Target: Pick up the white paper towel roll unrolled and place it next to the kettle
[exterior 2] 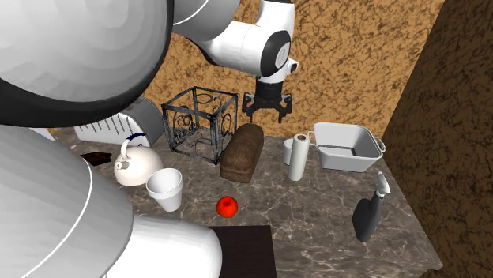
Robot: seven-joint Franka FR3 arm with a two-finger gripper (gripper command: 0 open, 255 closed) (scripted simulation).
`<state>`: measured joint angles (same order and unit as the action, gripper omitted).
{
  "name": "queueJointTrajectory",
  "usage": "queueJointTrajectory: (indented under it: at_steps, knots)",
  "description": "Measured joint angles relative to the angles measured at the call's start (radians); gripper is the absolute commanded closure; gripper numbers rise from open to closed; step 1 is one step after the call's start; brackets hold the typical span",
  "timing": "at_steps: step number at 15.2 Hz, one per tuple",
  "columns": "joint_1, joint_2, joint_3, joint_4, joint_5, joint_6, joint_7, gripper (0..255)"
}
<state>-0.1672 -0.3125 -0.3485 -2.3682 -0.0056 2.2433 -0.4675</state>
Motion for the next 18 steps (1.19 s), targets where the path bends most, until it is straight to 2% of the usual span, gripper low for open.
queueJointTrajectory:
  at_steps: [4, 10, 14, 18]
  knots:
    - [-0.004, 0.132, -0.061, 0.056, 0.053, 0.07, -0.08, 0]
    - [-0.029, 0.348, -0.128, 0.177, 0.191, 0.138, -0.232, 0]
    - [-0.066, 0.481, -0.135, 0.26, 0.29, 0.164, -0.321, 0]
    - [-0.08, 0.536, -0.123, 0.271, 0.337, 0.198, -0.356, 0]
